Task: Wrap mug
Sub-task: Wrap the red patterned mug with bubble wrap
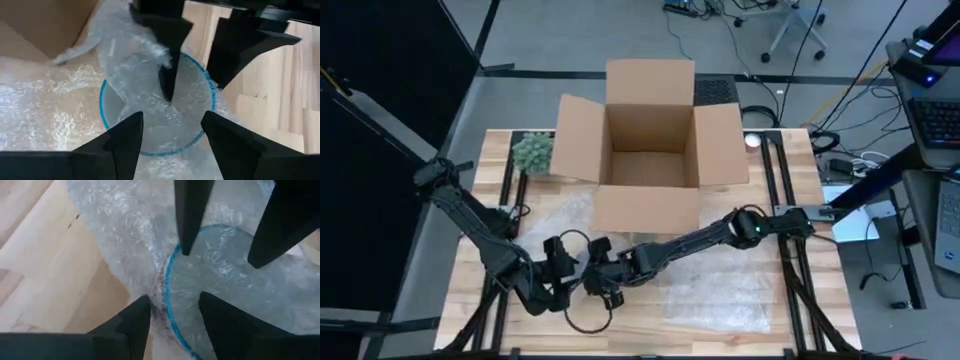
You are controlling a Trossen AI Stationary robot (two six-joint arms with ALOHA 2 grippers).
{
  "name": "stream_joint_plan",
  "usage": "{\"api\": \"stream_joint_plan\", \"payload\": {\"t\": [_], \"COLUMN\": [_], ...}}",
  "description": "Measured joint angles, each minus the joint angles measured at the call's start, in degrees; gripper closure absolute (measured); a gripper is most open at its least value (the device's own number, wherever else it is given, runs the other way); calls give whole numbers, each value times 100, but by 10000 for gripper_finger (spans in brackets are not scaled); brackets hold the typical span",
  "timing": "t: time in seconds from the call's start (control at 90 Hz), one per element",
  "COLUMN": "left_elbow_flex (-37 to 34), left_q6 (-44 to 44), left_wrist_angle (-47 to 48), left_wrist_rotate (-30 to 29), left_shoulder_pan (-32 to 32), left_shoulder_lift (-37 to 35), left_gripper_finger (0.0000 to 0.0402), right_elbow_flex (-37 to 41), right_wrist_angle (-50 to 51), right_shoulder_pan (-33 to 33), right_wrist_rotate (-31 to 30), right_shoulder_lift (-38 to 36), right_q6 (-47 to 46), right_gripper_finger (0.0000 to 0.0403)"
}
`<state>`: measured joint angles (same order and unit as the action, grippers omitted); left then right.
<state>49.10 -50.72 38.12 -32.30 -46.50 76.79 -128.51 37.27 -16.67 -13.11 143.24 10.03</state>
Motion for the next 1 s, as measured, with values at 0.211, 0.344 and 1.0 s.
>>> {"api": "stream_joint_plan", "payload": {"t": [0.211,0.344,1.0], "left_elbow_flex": [238,317,382], "left_q6": [89,210,-308], "left_wrist_angle": [36,40,193], "left_wrist_rotate": [126,117,178], "left_shoulder_pan": [-7,-7,-540], "left_shoulder_lift": [0,0,-439], "left_gripper_finger": [197,197,197], "right_elbow_flex": [16,22,-607], "right_wrist_angle": [93,212,2189], "right_shoulder_pan": [-21,-24,-373], "right_wrist_rotate": [-68,8,1522], "right_shoulder_lift": [13,18,-218], "right_q6": [157,115,-839], "right_gripper_finger": [257,327,398]}}
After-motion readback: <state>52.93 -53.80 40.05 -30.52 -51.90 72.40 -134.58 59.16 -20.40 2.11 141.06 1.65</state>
